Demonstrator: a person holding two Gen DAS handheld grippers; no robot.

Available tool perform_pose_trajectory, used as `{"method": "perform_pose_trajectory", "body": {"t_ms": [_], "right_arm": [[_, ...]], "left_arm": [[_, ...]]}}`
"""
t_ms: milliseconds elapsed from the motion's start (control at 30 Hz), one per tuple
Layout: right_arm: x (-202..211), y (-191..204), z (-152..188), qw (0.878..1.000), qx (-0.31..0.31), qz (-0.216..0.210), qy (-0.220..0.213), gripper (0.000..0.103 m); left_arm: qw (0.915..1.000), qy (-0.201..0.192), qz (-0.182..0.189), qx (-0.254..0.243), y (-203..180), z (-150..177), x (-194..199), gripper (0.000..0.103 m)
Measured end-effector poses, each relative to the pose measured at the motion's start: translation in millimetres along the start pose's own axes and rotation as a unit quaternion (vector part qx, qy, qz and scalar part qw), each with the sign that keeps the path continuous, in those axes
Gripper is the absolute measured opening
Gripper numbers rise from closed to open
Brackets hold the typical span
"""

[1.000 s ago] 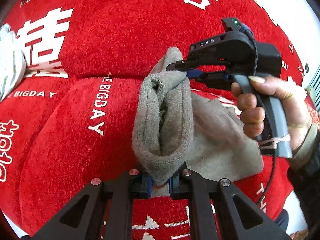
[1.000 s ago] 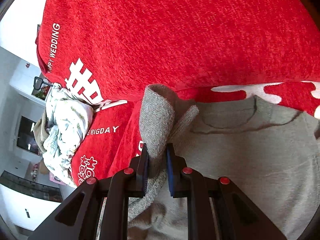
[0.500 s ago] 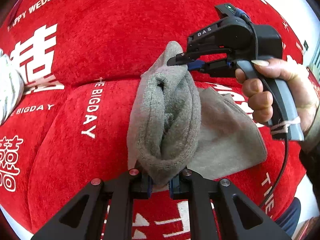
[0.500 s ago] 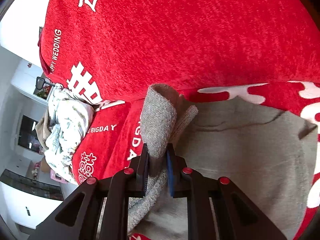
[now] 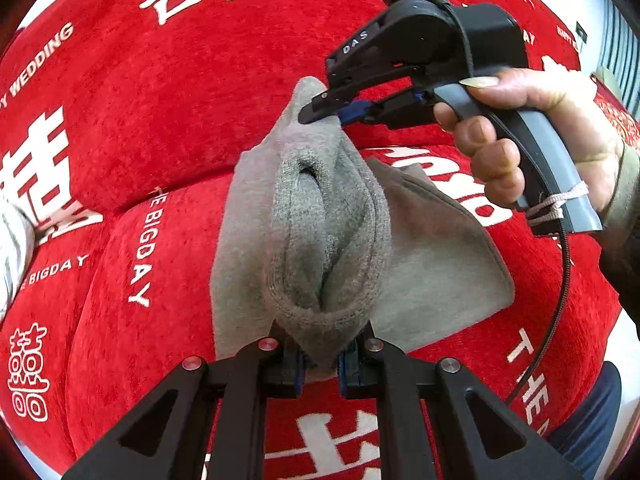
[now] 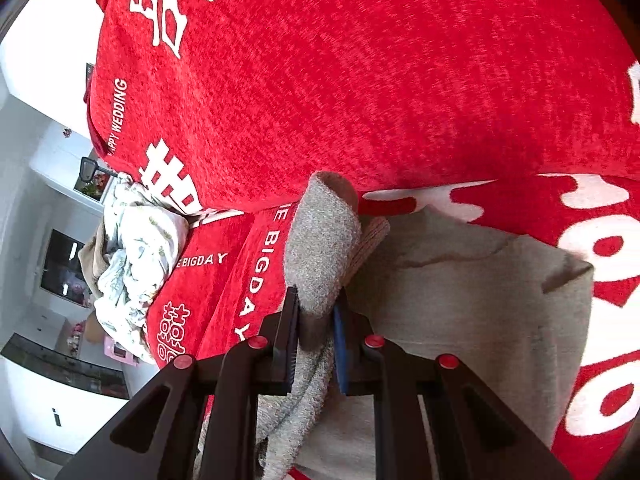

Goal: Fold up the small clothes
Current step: 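Lift the folded sweater edge with both grippers and carry it over the body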

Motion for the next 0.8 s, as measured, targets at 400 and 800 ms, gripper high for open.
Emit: {"method": "perform_pose_trajectory", "body": {"t_ms": [400,800], "right_arm": [[24,-27,-2,1.0,0.004,-0.009,-0.01,0.017],[44,-56,-2,1.0,0.003,-0.011,-0.018,0.015]], "left_arm": [[0.9988,0.025,-0.004,-0.043,-46,-14,-11,0.012],[0.9972,0.039,-0.003,-0.064,-80,-18,-21,0.012]]}}
Point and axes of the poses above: each gripper's, at about its wrist camera, not at the fingertips, and x roughly against the way its jaws point, y to its left, z to its underside, the point moved 10 cm from there along -x, roughly the way its jaws point, and after that the axes turned 10 degrees about y, right-handed, at the moved point
